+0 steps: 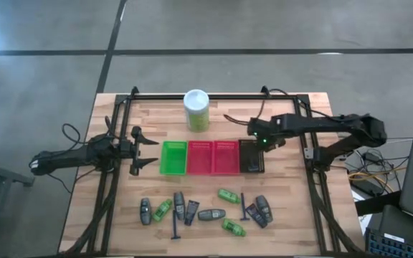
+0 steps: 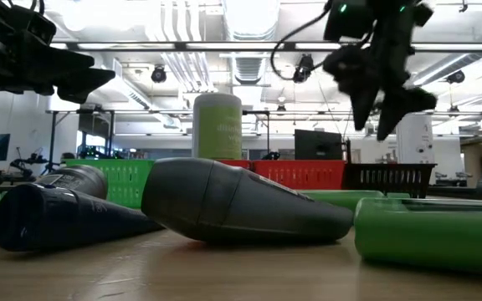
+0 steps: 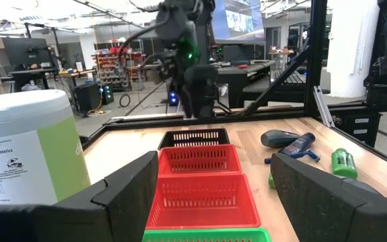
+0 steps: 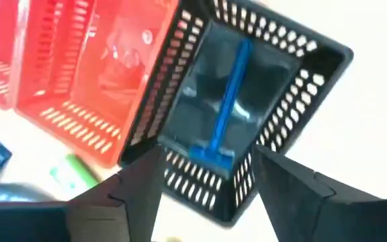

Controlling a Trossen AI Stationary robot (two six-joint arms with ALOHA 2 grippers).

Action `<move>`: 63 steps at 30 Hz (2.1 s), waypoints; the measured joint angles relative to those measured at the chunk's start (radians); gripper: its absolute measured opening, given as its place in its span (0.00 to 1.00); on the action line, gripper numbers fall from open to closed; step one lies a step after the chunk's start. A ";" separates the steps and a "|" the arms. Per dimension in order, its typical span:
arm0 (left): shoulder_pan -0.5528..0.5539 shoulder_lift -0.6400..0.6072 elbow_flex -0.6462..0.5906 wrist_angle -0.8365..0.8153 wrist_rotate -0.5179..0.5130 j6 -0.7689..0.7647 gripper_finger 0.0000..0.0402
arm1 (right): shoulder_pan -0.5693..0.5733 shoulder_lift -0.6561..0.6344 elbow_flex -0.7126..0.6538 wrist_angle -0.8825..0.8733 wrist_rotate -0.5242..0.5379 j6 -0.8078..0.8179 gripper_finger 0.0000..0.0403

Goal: Pick & Place Travel size toiletries
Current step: Put the gray deodorant in the green bin

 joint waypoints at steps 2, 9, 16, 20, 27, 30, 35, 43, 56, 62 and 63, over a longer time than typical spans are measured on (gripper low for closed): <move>0.000 0.000 0.000 0.000 0.000 0.000 0.73 | 0.034 -0.026 -0.006 -0.037 -0.001 0.034 0.58; 0.001 0.000 0.000 0.000 0.000 0.000 0.73 | 0.214 -0.092 -0.043 -0.101 -0.035 0.189 0.65; 0.000 0.000 0.000 0.000 0.000 0.000 0.73 | 0.411 -0.062 -0.057 -0.081 -0.040 0.378 0.72; 0.000 0.000 0.000 0.000 0.000 0.000 0.73 | 0.481 -0.008 -0.057 -0.009 -0.050 0.458 0.77; 0.000 0.000 0.000 0.000 0.000 0.000 0.73 | 0.532 0.094 -0.020 0.033 -0.050 0.499 0.83; 0.000 0.000 0.000 0.000 0.000 0.000 0.73 | 0.535 0.127 0.013 0.051 -0.050 0.488 0.84; 0.000 0.000 0.000 0.000 0.000 0.000 0.73 | 0.536 0.170 0.060 0.042 -0.047 0.455 0.83; 0.000 -0.001 0.000 0.034 0.001 -0.084 0.73 | 0.536 0.150 0.069 0.039 -0.001 0.467 0.78; 0.000 0.001 0.003 0.231 0.001 -1.075 0.73 | 0.499 0.095 0.043 0.099 0.025 0.330 0.74; 0.000 0.002 0.018 0.250 -0.182 -1.203 0.73 | 0.471 0.088 0.028 0.090 0.020 0.274 0.72; 0.000 0.003 0.021 0.259 -0.191 -1.212 0.73 | 0.469 0.088 0.026 0.089 0.016 0.265 0.72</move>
